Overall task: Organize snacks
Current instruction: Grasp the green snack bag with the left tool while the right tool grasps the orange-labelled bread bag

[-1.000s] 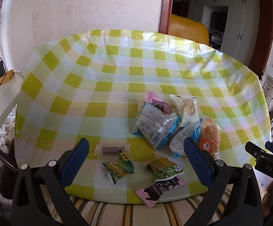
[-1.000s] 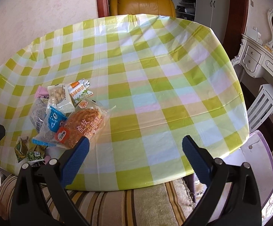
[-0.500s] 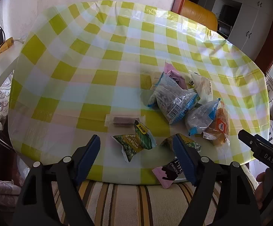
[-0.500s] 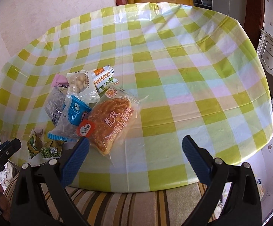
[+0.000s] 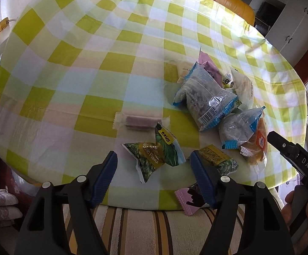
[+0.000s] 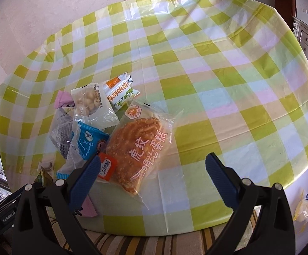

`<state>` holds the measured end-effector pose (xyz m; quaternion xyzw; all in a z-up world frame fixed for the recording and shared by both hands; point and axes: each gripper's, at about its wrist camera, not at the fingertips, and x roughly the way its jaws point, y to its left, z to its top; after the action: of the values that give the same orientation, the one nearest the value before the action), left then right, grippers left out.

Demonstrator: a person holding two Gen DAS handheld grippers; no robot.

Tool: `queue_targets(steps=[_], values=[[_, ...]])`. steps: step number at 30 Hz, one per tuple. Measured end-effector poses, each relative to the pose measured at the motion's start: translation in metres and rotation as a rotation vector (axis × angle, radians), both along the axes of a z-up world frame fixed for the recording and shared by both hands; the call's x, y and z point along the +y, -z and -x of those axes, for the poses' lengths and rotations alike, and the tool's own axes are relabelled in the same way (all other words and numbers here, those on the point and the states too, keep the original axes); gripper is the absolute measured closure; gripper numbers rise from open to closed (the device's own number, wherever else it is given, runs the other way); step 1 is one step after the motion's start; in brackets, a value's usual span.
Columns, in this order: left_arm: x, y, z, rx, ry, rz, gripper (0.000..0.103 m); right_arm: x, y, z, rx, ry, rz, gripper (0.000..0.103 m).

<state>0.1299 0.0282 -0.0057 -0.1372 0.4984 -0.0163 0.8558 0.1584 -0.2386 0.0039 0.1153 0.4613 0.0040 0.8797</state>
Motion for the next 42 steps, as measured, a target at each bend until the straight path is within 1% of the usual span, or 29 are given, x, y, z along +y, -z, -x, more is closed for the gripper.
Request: queue_targets(steps=[5,8,17,21,24,25,27,29,30,32,35,42], values=[[0.000,0.003,-0.003,0.009,-0.004,0.004,0.035,-0.002,0.003,-0.013,0.015,0.040,-0.058,0.004],[0.002,0.005,-0.004,0.016,-0.007,0.012,0.036,0.001,0.007,-0.021,0.031,0.054,-0.068,0.004],[0.003,0.009,-0.009,0.031,-0.009,0.030,0.041,0.010,0.018,-0.032,0.079,0.064,0.002,0.004],[0.002,0.011,-0.013,0.035,-0.009,0.034,0.046,0.015,0.021,-0.035,0.088,0.050,0.040,0.006],[0.002,0.012,-0.016,0.040,-0.011,0.034,0.050,0.019,0.023,-0.035,0.093,0.037,0.053,0.013],[0.001,0.013,-0.016,0.045,-0.010,0.033,0.054,0.020,0.024,-0.035,0.095,0.030,0.056,0.017],[0.000,0.014,-0.017,0.051,-0.008,0.022,0.055,0.022,0.025,-0.035,0.100,0.021,0.062,0.023],[-0.001,0.015,-0.017,0.056,-0.006,0.016,0.058,0.023,0.027,-0.035,0.109,0.007,0.056,0.037],[-0.002,0.015,-0.017,0.057,-0.007,0.012,0.059,0.024,0.028,-0.035,0.112,0.004,0.059,0.039],[-0.003,0.015,-0.017,0.053,-0.004,0.006,0.061,0.025,0.029,-0.034,0.113,-0.004,0.056,0.048],[-0.004,0.013,-0.015,0.044,0.000,0.000,0.064,0.025,0.027,-0.032,0.106,-0.006,0.059,0.052],[-0.002,0.004,-0.009,0.004,-0.016,-0.011,0.066,0.018,0.023,-0.024,0.098,0.004,0.051,0.055]])
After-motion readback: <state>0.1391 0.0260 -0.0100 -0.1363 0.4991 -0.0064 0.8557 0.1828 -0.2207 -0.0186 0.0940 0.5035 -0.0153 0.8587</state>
